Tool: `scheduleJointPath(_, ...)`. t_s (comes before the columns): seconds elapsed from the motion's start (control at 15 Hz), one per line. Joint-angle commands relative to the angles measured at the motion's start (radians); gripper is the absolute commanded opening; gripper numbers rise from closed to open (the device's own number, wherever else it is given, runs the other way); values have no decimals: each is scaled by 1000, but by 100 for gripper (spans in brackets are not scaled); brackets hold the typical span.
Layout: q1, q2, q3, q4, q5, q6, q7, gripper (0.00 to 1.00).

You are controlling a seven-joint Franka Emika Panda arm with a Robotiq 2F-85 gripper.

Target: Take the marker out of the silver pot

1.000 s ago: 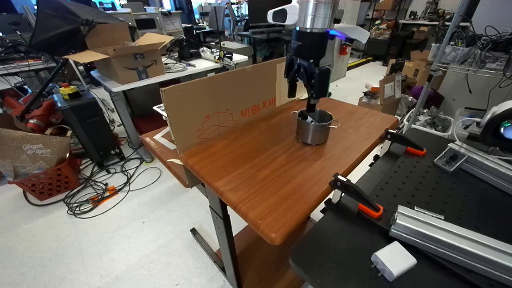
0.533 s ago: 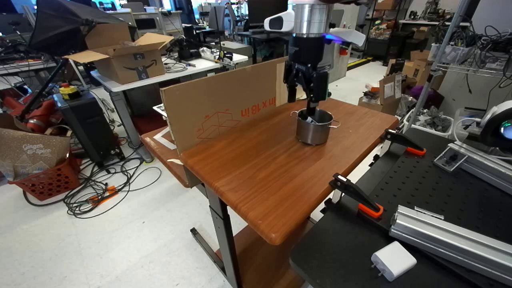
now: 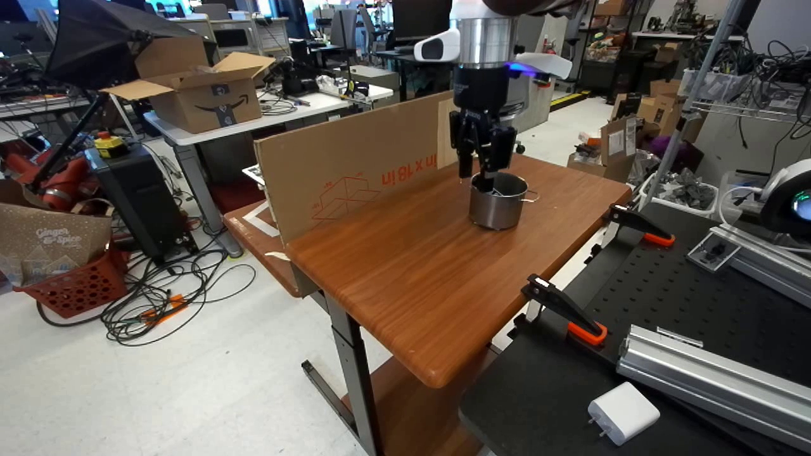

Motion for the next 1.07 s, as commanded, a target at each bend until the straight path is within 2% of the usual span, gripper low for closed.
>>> scheduleJointPath(0.0,27,25,-24,42,-19,-48,14,34)
scheduleJointPath(0.33,29,30,-26,57,-23,-60,20,0)
scheduleJointPath(0.47,32,27,-28,57,-26,-63,30,5)
scheduleJointPath(1.0,69,-47,-40,23,-79,-60,137,5)
